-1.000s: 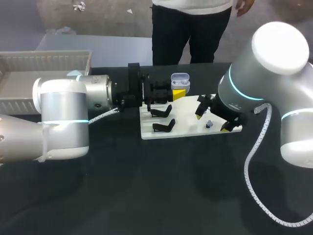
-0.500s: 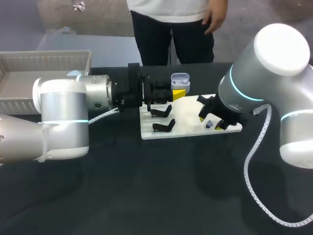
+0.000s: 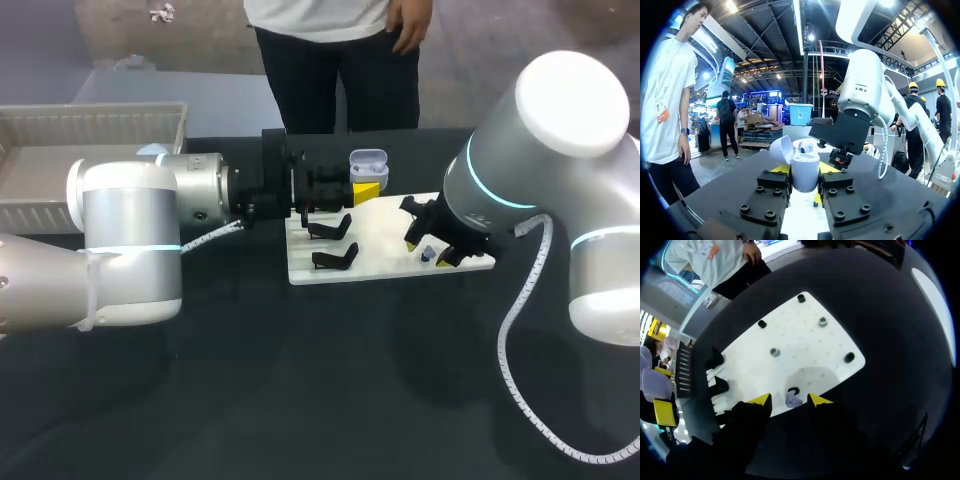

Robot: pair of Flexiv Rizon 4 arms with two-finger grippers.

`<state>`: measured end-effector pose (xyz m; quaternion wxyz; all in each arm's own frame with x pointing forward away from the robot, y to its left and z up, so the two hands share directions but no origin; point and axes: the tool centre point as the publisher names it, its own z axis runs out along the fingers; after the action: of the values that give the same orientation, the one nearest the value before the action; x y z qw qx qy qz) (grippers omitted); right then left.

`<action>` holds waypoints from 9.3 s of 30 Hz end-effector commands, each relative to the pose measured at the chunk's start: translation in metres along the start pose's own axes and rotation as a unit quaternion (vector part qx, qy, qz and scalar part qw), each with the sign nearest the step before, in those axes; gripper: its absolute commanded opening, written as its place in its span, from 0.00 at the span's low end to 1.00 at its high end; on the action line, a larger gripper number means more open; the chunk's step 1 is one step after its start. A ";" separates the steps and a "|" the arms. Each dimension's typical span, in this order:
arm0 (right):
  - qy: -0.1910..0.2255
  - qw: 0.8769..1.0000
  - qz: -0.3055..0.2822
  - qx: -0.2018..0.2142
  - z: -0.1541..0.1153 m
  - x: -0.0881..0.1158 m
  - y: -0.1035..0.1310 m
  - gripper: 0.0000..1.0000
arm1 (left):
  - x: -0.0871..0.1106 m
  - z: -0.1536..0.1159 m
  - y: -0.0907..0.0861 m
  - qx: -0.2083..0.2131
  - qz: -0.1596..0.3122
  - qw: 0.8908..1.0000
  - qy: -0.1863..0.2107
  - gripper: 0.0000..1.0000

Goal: Pick up each earbud case from the left stands, insert the matching earbuds, close the lid, and place the case in the box.

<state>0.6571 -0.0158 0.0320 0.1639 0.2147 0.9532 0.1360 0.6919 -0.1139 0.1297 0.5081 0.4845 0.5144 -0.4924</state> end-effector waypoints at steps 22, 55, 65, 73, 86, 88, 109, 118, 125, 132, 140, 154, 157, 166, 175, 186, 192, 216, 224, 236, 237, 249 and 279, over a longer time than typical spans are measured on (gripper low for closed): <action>-0.001 1.000 0.005 0.004 0.003 -0.001 -0.004 0.28 | 0.001 0.000 -0.001 -0.003 0.002 1.000 -0.002 0.00; -0.009 1.000 -0.014 0.010 -0.020 0.000 -0.007 0.00 | 0.001 0.000 -0.001 -0.003 0.002 1.000 -0.002 0.00; 0.023 0.995 -0.092 0.021 -0.077 0.015 0.001 0.00 | 0.001 0.000 -0.001 -0.003 0.002 1.000 -0.002 0.00; 0.040 0.985 -0.168 0.020 -0.124 0.031 0.022 0.00 | 0.001 0.000 -0.001 -0.003 0.002 1.000 -0.002 0.00; 0.073 0.955 -0.287 -0.001 -0.160 0.034 0.076 0.00 | 0.001 0.000 -0.001 -0.003 0.002 1.000 -0.002 0.00; 0.074 0.950 -0.304 -0.002 -0.161 0.033 0.083 0.00 | 0.001 0.000 -0.001 -0.003 0.002 1.000 -0.002 0.00; 0.099 0.905 -0.414 -0.012 -0.167 0.031 0.119 0.00 | 0.001 0.000 -0.001 -0.003 0.002 1.000 -0.002 0.00; 0.099 0.905 -0.414 -0.012 -0.167 0.031 0.119 0.00 | 0.001 0.000 -0.001 -0.003 0.002 1.000 -0.002 0.00; 0.099 0.905 -0.414 -0.012 -0.167 0.031 0.119 0.00 | 0.001 0.000 -0.001 -0.003 0.002 1.000 -0.002 0.00; 0.075 0.890 -0.450 -0.003 -0.163 0.022 0.131 0.00 | 0.001 0.000 -0.001 -0.003 0.002 1.000 -0.002 0.00; 0.069 0.877 -0.476 -0.006 -0.151 0.010 0.144 0.00 | 0.001 0.000 -0.001 -0.003 0.002 1.000 -0.002 0.00; 0.069 0.879 -0.472 -0.006 -0.133 -0.013 0.136 0.00 | 0.001 0.000 -0.001 -0.003 0.002 1.000 -0.002 0.00; 0.071 0.880 -0.469 -0.006 -0.131 -0.014 0.134 0.00 | 0.001 0.000 -0.001 -0.003 0.002 1.000 -0.002 0.00; 0.079 0.883 -0.463 -0.005 -0.120 -0.015 0.130 0.00 | 0.001 0.000 -0.001 -0.003 0.002 1.000 -0.002 0.00; 0.080 0.885 -0.460 -0.003 -0.115 -0.015 0.132 0.00 | 0.001 0.000 -0.001 -0.003 0.002 1.000 -0.002 0.00; 0.081 0.885 -0.459 0.002 -0.114 -0.016 0.132 0.00 | 0.001 0.000 -0.001 -0.003 0.002 1.000 -0.002 0.00; 0.079 0.886 -0.457 0.004 -0.114 -0.017 0.132 0.00 | 0.001 0.000 -0.001 -0.003 0.002 1.000 -0.002 0.00; 0.081 0.885 -0.458 0.009 -0.111 -0.020 0.132 0.00 | 0.001 0.000 -0.001 -0.003 0.002 1.000 -0.002 0.00; 0.082 0.885 -0.457 0.009 -0.109 -0.020 0.131 0.00 | 0.001 0.000 -0.001 -0.003 0.002 1.000 -0.002 0.00; 0.082 0.885 -0.459 0.009 -0.108 -0.021 0.132 0.00 | 0.001 0.000 -0.001 -0.003 0.002 1.000 -0.002 0.00; 0.082 0.885 -0.459 0.009 -0.107 -0.021 0.132 0.00 | 0.001 0.000 -0.001 -0.003 0.002 1.000 -0.002 0.00; 0.086 0.884 -0.459 0.010 -0.106 -0.020 0.132 0.00 | 0.001 0.000 -0.001 -0.003 0.002 1.000 -0.002 0.00; 0.096 0.876 -0.472 0.026 -0.098 -0.022 0.129 0.00 | 0.001 0.000 -0.001 -0.003 0.002 1.000 -0.002 0.00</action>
<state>0.6822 0.0668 0.1707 0.1148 -0.2704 0.9551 0.0383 0.6919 -0.1140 0.1287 0.5079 0.4845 0.5146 -0.4924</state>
